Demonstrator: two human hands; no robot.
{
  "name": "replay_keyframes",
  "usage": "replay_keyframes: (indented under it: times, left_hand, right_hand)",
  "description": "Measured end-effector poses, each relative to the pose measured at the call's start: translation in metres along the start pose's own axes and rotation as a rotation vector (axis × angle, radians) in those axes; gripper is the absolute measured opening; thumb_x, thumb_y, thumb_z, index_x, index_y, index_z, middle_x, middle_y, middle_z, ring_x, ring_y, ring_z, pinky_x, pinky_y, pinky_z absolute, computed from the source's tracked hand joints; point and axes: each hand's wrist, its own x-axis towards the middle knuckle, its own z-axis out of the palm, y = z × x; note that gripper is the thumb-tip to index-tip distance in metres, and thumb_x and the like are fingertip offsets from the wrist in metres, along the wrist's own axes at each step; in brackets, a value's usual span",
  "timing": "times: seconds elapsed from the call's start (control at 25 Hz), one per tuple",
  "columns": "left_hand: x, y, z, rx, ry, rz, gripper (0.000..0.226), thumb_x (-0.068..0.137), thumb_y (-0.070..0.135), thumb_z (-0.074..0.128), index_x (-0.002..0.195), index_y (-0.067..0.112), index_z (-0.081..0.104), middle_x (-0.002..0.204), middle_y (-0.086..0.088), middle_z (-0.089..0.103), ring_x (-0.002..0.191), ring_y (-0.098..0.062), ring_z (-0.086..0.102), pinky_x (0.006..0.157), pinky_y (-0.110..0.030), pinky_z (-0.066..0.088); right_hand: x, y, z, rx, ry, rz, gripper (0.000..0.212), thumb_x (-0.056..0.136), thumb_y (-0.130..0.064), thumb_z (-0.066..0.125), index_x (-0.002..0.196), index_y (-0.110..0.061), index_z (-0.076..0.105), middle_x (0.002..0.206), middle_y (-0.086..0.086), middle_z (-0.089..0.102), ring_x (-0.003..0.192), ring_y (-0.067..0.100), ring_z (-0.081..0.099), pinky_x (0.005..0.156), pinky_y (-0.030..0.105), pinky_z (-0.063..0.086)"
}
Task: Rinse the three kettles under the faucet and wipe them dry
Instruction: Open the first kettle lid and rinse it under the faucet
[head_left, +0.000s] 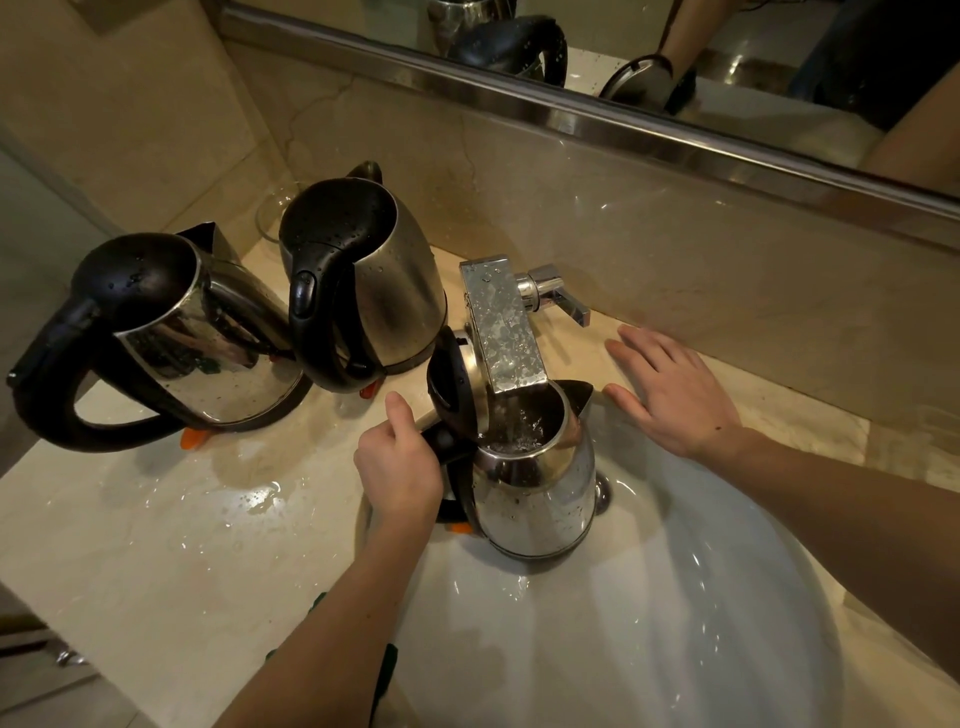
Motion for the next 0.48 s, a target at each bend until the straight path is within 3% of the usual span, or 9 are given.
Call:
replay_keyframes:
  times: [0.2,0.48]
  left_hand:
    - [0.0019,-0.0007,0.0034,0.019,-0.021,0.013,0.057,0.104,0.041,0.031,0.058,0.010,0.040,0.064,-0.015,0.046,0.061,-0.024,0.046,0.061,-0.033,0.036]
    - [0.0043,0.0042,-0.0007,0.000,0.015,-0.010,0.057,0.104,0.041,0.032,0.056,0.011,0.033,0.061,-0.011,0.039,0.060,-0.024,0.041,0.060,-0.033,0.033]
  right_hand:
    - [0.0003,-0.0008,-0.0011,0.005,-0.005,0.003,0.069,0.095,-0.063,0.011,0.152,-0.026,0.027,0.159,-0.001,0.028,0.145,0.022,0.023,0.117,0.040,0.022]
    - [-0.0002,-0.0002,0.0000,0.019,0.021,-0.010,0.067,0.096,-0.060,0.015,0.150,-0.024,0.032,0.157,0.000,0.032,0.143,0.024,0.027,0.115,0.041,0.025]
